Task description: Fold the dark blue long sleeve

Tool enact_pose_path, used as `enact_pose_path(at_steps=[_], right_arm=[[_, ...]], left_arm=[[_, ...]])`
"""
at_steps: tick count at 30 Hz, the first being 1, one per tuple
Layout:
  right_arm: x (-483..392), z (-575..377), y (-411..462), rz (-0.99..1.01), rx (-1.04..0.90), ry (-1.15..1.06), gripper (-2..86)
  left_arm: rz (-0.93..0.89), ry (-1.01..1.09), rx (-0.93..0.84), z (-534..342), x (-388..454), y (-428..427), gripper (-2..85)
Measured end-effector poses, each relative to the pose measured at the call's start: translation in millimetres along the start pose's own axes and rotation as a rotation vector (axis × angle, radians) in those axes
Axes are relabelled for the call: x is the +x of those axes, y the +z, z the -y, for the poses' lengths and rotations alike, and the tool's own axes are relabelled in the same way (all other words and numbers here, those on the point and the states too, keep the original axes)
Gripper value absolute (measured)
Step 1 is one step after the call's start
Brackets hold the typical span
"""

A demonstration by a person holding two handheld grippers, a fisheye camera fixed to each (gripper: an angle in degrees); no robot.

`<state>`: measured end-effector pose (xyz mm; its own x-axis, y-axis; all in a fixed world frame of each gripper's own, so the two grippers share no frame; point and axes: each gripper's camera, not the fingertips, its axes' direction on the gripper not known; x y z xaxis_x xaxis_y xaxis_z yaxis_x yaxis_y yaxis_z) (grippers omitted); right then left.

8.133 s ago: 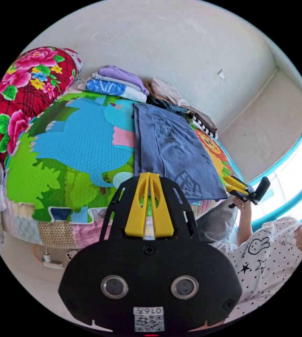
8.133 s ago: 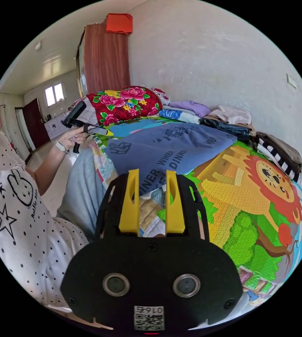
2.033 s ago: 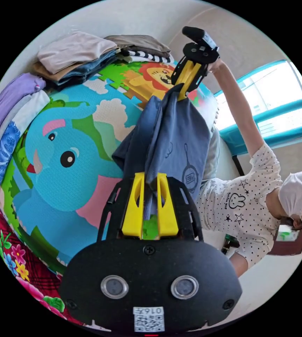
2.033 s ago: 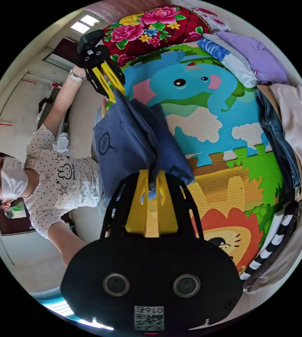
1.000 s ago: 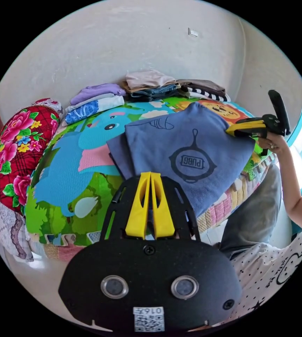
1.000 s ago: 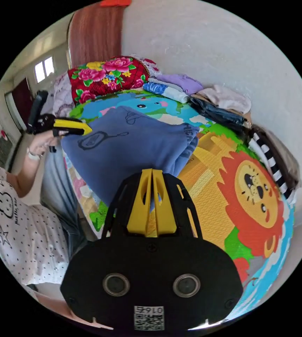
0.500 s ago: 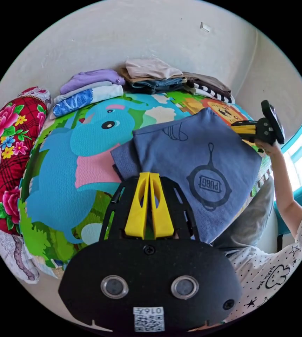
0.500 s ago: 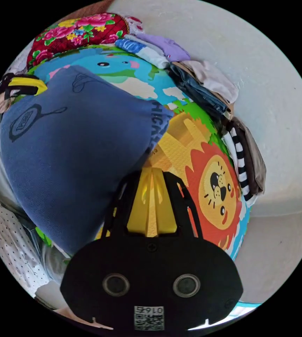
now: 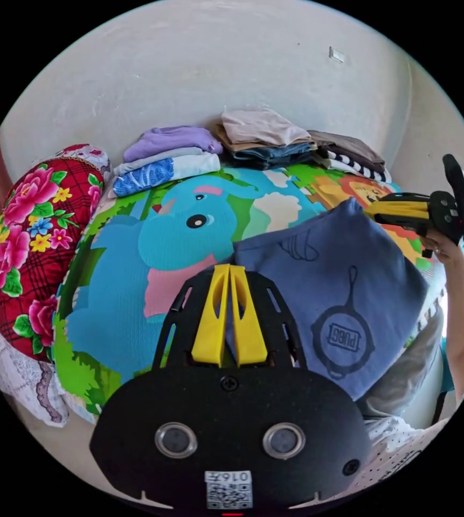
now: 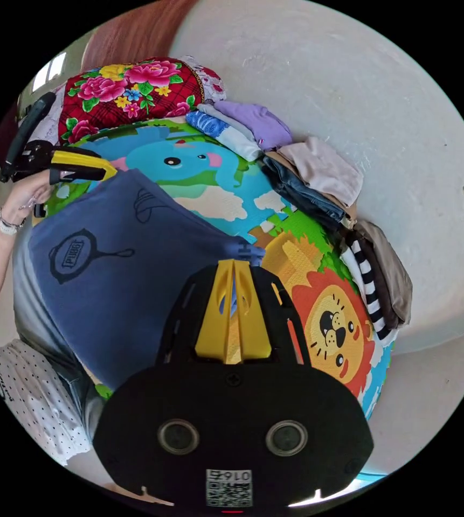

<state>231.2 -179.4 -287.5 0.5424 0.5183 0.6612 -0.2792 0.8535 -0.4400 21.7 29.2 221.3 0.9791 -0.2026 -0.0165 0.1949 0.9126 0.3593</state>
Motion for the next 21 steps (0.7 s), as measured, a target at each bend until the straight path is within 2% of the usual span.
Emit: enact_pose_path(at_steps=[3, 4, 9, 11, 16, 18, 20, 21], right_arm=[[6, -6, 43, 0.060, -0.103, 0.013, -0.4], [8, -14, 49, 0.062, -0.053, 0.045, -0.4], [29, -51, 58, 0.163, 0.048, 0.142, -0.4], [33, -73, 43, 0.112, 0.057, 0.195, -0.5], [-15, -157, -4, 0.172, 0.140, 0.019, -0.4], [-36, -181, -3, 0.143, 0.120, -0.013, -0.4], [-48, -203, 3, 0.087, 0.126, 0.018, -0.4], [-52, -215, 9, 0.077, 0.137, 0.052, -0.4]], left_arm=[[-0.046, 0.026, -0.076, -3, -6, 30, -1.0], [-0.063, 0.039, -0.022, -10, -10, 32, -1.0], [-0.226, -0.062, -0.034, -26, -38, 32, -1.0], [-0.252, -0.093, -0.026, -41, -41, 17, -1.0], [-0.482, 0.130, 0.136, -113, 8, -51, -1.0], [-0.493, 0.194, 0.141, -138, 30, -58, -1.0], [-0.405, 0.203, 0.099, -157, 47, -56, -1.0], [-0.291, 0.185, 0.051, -169, 55, -50, -1.0]])
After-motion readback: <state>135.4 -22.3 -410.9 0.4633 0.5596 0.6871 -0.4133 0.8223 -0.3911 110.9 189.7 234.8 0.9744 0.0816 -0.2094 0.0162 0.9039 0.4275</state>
